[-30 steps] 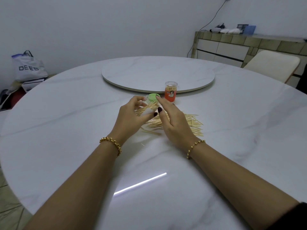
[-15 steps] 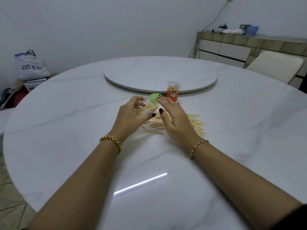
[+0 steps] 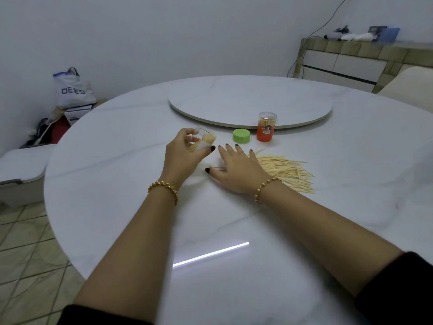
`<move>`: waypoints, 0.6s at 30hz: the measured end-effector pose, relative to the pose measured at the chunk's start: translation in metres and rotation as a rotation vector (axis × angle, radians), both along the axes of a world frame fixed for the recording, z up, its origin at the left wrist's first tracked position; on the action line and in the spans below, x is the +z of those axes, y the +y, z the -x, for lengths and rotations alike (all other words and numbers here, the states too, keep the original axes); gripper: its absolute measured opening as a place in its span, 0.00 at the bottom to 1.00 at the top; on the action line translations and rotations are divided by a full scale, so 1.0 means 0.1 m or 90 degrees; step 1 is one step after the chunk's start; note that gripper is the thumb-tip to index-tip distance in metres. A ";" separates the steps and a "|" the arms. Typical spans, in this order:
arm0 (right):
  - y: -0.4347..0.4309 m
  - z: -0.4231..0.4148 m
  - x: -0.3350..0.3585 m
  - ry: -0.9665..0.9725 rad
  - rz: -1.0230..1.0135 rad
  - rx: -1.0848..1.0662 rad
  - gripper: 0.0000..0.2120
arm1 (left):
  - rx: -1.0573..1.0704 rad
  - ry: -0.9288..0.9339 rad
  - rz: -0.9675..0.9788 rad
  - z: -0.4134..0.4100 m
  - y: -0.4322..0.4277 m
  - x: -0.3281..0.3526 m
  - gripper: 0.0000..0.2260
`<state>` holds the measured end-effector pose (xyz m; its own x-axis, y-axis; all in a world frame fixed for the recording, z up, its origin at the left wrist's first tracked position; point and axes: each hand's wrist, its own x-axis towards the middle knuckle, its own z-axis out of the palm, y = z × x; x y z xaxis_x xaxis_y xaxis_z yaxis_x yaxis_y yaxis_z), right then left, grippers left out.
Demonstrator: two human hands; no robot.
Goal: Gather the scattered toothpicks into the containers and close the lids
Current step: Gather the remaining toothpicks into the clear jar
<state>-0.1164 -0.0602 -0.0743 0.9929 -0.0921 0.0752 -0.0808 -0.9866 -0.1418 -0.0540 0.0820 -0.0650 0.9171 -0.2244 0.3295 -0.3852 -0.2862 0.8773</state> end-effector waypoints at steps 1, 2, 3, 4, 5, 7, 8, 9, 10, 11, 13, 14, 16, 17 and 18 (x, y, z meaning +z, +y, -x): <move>0.02 -0.06 -0.02 0.005 0.011 -0.023 0.38 | 0.001 0.001 0.000 -0.01 0.00 0.00 0.21; 0.02 -0.11 -0.03 0.011 0.015 -0.045 0.39 | 0.002 0.001 0.000 -0.01 0.00 -0.01 0.22; 0.02 -0.16 -0.04 0.017 0.012 -0.063 0.39 | 0.001 0.002 -0.001 -0.02 0.00 -0.01 0.22; 0.01 -0.19 -0.05 0.026 0.011 -0.073 0.38 | -0.001 0.002 -0.003 -0.01 0.00 -0.01 0.22; -0.01 -0.21 -0.06 0.035 0.018 -0.072 0.35 | -0.003 0.002 -0.006 -0.01 -0.01 -0.01 0.22; -0.07 -0.22 -0.08 0.024 0.057 -0.050 0.27 | -0.008 -0.001 -0.013 0.00 -0.02 -0.02 0.22; -0.11 -0.21 -0.09 0.004 0.081 -0.038 0.24 | -0.012 -0.003 -0.016 0.02 -0.03 -0.02 0.22; -0.15 -0.18 -0.09 -0.017 0.101 -0.032 0.21 | -0.017 -0.005 -0.020 0.03 -0.04 -0.01 0.22; -0.20 -0.14 -0.08 -0.036 0.117 -0.030 0.19 | -0.024 -0.008 -0.024 0.06 -0.06 -0.01 0.22; -0.24 -0.10 -0.07 -0.050 0.128 -0.031 0.17 | -0.032 -0.009 -0.027 0.07 -0.08 -0.01 0.22; -0.34 0.01 -0.04 -0.079 0.137 -0.021 0.15 | -0.048 -0.014 -0.030 0.11 -0.12 0.00 0.22; -0.39 0.06 -0.01 -0.089 0.123 -0.009 0.15 | -0.053 -0.015 -0.030 0.13 -0.13 0.00 0.22; -0.52 0.16 0.06 -0.081 0.024 -0.007 0.16 | -0.066 -0.017 -0.028 0.16 -0.17 0.00 0.22; -0.58 0.21 0.10 -0.074 -0.050 -0.023 0.17 | -0.072 -0.017 -0.027 0.16 -0.17 -0.01 0.22; -0.67 0.25 0.13 -0.079 -0.117 -0.042 0.17 | -0.078 -0.017 -0.025 0.17 -0.19 -0.01 0.22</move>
